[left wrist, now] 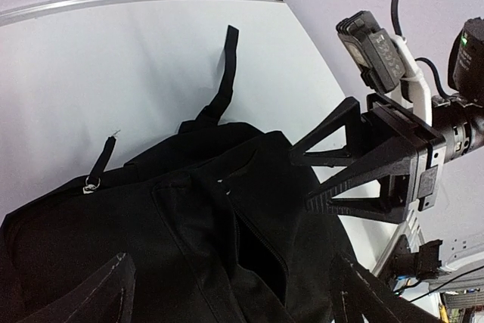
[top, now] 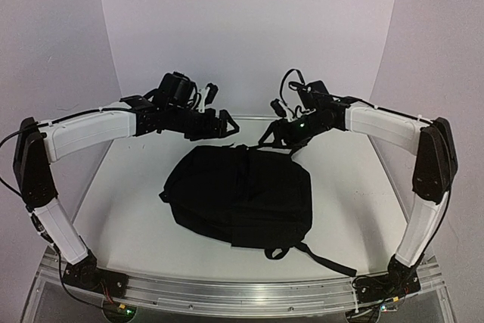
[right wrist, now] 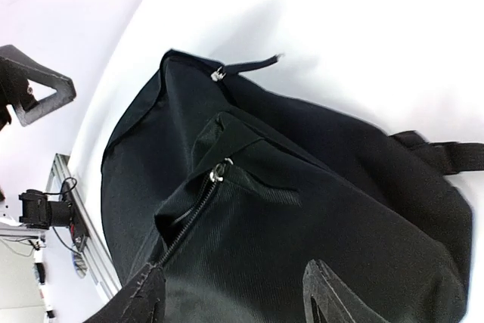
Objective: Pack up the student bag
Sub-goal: Adjust the student bag at the center of the board, then zip the student bag at the center of the board.
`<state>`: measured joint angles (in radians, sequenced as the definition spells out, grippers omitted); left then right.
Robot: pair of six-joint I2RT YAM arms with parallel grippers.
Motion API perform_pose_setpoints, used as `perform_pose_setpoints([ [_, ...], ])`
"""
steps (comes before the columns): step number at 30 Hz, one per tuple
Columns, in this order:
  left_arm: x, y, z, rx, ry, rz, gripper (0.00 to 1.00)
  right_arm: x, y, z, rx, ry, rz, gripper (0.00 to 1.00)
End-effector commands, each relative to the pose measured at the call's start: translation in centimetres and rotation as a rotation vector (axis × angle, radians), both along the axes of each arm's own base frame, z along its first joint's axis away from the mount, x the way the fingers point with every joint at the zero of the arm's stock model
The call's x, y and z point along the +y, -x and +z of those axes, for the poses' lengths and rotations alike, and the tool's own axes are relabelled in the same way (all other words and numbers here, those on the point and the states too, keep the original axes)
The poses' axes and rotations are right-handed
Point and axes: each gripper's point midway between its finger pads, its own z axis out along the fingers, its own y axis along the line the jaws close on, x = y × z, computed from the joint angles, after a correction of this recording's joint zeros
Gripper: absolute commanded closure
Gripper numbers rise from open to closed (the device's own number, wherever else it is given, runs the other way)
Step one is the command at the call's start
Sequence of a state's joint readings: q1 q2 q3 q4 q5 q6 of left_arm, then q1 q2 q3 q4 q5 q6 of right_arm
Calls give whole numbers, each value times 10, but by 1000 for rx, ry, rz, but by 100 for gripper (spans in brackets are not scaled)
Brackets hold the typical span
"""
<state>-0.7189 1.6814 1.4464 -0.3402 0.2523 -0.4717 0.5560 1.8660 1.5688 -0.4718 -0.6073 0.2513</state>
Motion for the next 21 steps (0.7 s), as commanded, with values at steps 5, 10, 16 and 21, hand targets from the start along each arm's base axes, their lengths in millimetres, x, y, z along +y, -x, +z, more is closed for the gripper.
perform_pose_setpoints([
  [5, -5, -6, 10, -25, 16, -4, 8, 29, -13, -16, 97, -75, 28, 39],
  [10, -7, -6, 10, -23, 25, -5, 8, 38, -20, -21, 123, -116, 22, 40],
  [16, -8, -8, 8, -20, 25, -4, 8, 47, -25, -14, 126, -171, 19, 49],
  [21, -8, -9, 8, -21, 25, -2, 8, 49, -27, -16, 133, -185, 14, 60],
])
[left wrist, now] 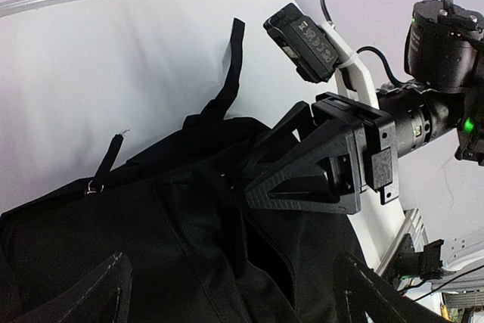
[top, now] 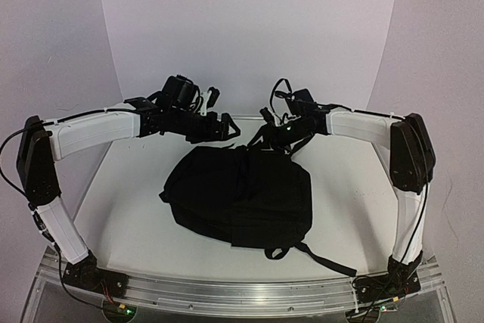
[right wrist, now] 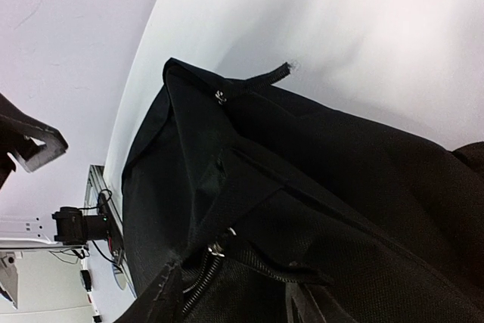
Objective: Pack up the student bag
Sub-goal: Zip the student bag at the center of the board.
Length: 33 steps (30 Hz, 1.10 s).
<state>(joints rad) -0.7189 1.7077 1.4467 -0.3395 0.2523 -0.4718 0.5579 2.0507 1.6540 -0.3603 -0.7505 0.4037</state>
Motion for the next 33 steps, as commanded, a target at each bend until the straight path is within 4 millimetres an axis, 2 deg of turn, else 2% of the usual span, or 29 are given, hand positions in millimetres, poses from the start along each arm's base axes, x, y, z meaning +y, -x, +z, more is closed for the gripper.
perform_pose_setpoints([
  [1, -6, -6, 19, -39, 40, -2, 8, 13, -9, 16, -29, -64, 3, 62],
  [3, -5, -6, 19, -38, 37, 0, 8, 12, -12, 16, -35, -62, -8, 63],
  [6, -6, -7, 17, -33, 36, 0, 8, 12, -17, 14, -43, -49, -32, 54],
  [10, -5, -7, 16, -32, 28, 5, 8, 13, -23, 9, -37, -45, -46, 59],
  [13, -3, -9, 12, -30, 17, 14, 8, 16, -27, 10, -35, -57, -49, 71],
  [17, 1, -15, -2, 10, -13, 29, 6, 19, -28, 20, -48, -80, -46, 96],
  [18, 3, -18, -7, 21, -23, 34, 4, 18, -27, 24, -56, -85, -44, 99],
  [20, 7, -23, -15, 34, -39, 42, 1, 17, -24, 36, -78, -97, -37, 100],
  [27, 27, -57, -44, 80, -90, 85, 0, 17, 3, 83, -189, -150, 40, 100],
  [33, 26, -73, -69, 82, -165, 59, 0, 23, 25, 87, -217, -151, 101, 100],
])
